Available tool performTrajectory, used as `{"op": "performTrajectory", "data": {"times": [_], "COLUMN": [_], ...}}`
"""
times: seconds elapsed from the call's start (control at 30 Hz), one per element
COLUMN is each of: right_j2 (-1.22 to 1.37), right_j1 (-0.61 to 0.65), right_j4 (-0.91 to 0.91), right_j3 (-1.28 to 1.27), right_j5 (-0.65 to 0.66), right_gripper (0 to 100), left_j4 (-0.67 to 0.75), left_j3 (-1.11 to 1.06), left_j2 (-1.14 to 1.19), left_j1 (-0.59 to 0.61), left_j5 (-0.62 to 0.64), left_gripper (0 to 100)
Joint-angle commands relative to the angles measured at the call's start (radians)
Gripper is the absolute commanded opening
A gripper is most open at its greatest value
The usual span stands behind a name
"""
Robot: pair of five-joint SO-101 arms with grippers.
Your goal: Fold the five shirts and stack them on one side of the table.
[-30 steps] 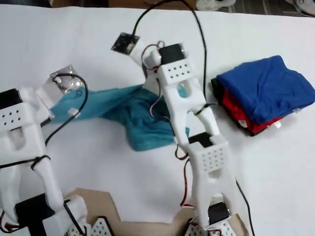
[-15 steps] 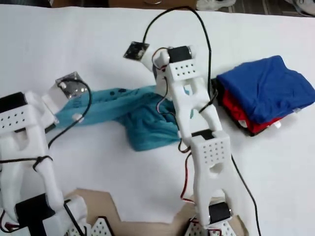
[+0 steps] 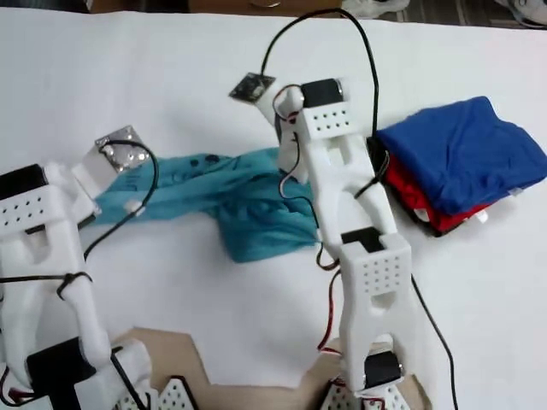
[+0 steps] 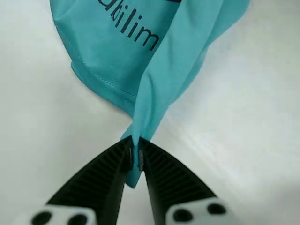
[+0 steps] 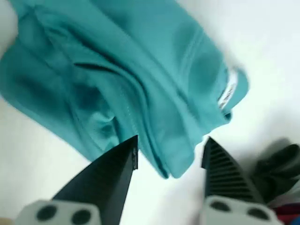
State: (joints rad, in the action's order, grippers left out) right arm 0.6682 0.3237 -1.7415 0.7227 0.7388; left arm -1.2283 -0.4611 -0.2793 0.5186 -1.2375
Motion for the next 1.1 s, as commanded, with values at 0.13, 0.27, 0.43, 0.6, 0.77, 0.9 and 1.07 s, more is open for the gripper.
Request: {"op": "performTrajectory", "data": {"times": [0.13,0.27,0.43,0.6,0.77,0.9,1.07], "right_j2": [-0.386,-0.558,-0.487,-0.358,-0.259,-0.200,-0.183], "right_j1": [0.013,-0.002,-0.016,-0.019,-0.019,-0.018,-0.016], "right_j4": [0.246,0.521,0.582,0.585,0.572,0.513,0.481], "right_j3": [-0.516,-0.809,-0.815,-0.749,-0.628,-0.557,-0.516], "right_j5": [0.037,0.037,0.028,0.028,0.026,0.032,0.061], "right_gripper": [17.6,17.6,17.6,17.6,20.4,29.3,30.8], "left_j4": [0.011,0.011,0.011,0.011,0.011,0.011,0.011], "left_j3": [0.007,0.007,0.007,0.002,0.005,0.007,0.007], "left_j2": [-0.046,-0.043,-0.043,-0.043,-0.043,-0.043,-0.043], "left_j1": [-0.002,-0.002,-0.002,-0.002,-0.002,-0.002,-0.002], "left_j5": [-0.008,-0.008,-0.009,-0.009,-0.009,-0.009,-0.009], "left_gripper": [2,2,2,2,2,2,2]}}
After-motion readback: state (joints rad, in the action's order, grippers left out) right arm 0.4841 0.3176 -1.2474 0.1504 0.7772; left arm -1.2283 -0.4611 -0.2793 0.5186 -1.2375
